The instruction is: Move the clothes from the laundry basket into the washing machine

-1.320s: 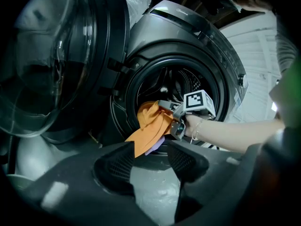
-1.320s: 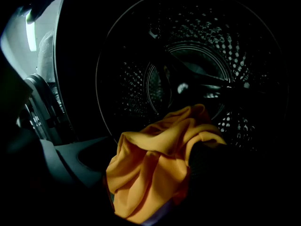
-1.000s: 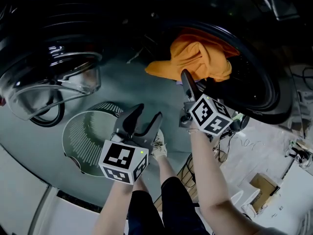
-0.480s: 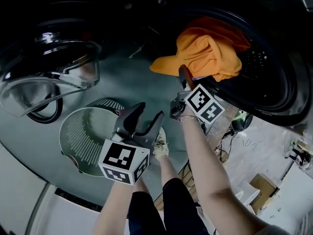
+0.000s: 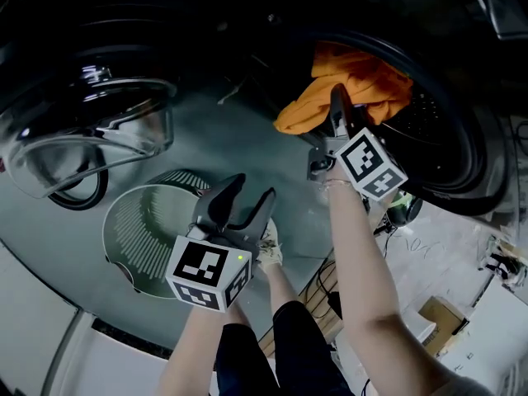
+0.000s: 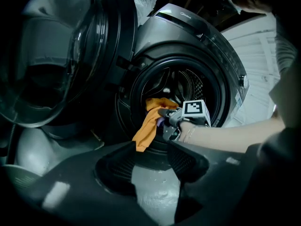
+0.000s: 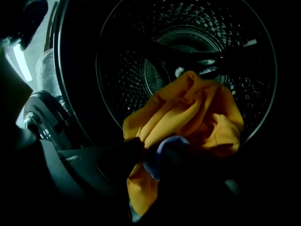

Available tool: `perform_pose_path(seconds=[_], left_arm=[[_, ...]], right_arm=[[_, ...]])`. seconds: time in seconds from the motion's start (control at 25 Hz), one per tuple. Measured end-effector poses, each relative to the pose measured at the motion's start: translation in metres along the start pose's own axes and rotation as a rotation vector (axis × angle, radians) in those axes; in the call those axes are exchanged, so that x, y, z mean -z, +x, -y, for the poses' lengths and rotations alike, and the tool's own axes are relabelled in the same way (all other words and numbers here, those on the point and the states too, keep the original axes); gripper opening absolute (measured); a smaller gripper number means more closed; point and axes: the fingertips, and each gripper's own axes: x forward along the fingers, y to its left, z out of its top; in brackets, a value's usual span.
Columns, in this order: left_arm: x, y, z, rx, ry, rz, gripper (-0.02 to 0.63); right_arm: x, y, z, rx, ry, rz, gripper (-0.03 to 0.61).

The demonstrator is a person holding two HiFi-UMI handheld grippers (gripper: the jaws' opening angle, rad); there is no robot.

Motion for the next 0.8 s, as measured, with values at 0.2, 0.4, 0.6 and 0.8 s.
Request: perform_pose_path(seconds=[0.2,0.4,0.6,0.8], left_arm=[[-0.006,-0.002,-0.004,-0.007,0.002,0.005,0.203],[-0.007,-0.002,-0.004,-0.006,0.001,0.01,0.203],[-0.005,-0.003,-0.003,0.0,-0.003,0.01,0.202],[-0.001,-0.004,-0.002,0.001,-0.008,0.003,0.202]], right_arm=[[-0.054,0.008,0.002,0.033,-0.077,0.114,0.132],[-0.099,-0.002,0.011,0.107,-0.094,0.272,0.126],[-0.134,-0.019,0.017,0.135,-0.066,0.406,0.126],[-0.099,-0.001,0.022,0.116,-0.023,0.272,0.302]])
